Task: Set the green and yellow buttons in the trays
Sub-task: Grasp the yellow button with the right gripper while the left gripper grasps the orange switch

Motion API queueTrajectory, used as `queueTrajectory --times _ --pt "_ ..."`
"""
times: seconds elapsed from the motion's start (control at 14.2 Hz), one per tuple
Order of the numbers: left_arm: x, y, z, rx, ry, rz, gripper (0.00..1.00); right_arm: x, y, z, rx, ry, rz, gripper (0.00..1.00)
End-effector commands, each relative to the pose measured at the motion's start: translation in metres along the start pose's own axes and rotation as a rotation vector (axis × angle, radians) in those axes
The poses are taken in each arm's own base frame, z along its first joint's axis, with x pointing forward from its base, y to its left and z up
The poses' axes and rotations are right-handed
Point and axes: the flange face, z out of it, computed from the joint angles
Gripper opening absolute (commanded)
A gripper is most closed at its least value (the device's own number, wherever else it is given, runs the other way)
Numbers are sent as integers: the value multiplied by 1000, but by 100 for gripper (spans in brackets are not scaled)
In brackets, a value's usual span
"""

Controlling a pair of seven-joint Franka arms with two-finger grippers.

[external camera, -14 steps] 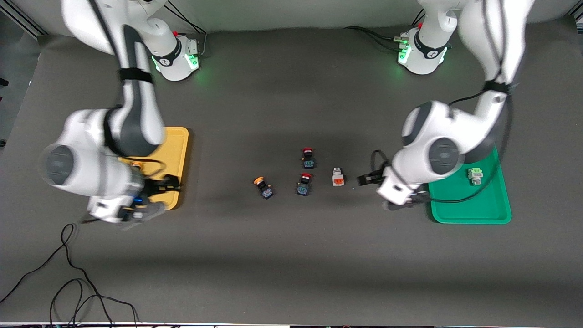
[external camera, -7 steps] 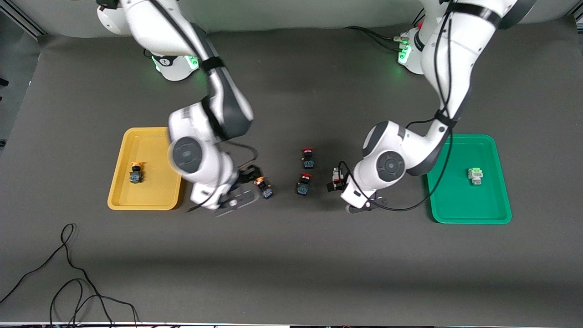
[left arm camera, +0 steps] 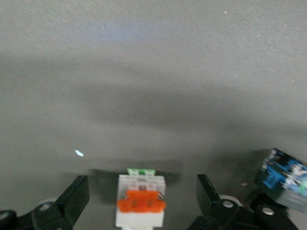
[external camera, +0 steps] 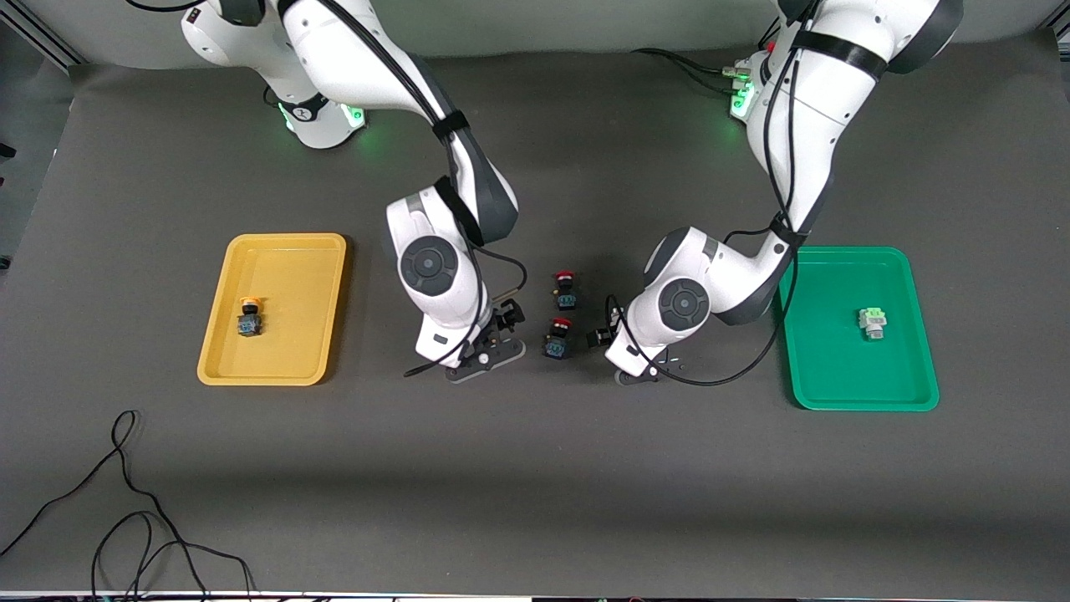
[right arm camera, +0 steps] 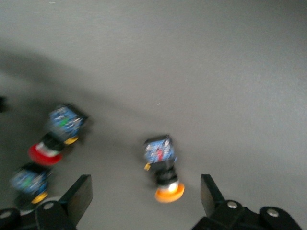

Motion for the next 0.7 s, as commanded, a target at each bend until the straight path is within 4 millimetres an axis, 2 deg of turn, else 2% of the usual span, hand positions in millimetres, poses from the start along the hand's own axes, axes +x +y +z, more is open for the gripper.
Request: queueTrajectory --times 0.0,0.14,0.28,0.35,0.42,0.56,0.63 --pt "-2 2 0 55 33 -20 100 -18 10 43 -41 68 19 100" --pt "-3 1 1 65 25 -21 100 -24 8 63 -51 75 16 100" --pt "-3 1 1 66 22 -22 100 -26 6 70 -54 69 25 100" --pt "-5 2 1 68 21 -20 100 -26 5 70 -53 68 24 95" --pt "-9 6 4 71 17 -13 100 -27 5 72 -53 65 26 84" --pt "-17 11 12 79 7 -1 100 -27 3 73 -53 65 37 45" --pt "-18 11 13 82 7 -6 99 -26 4 71 -51 65 40 30"
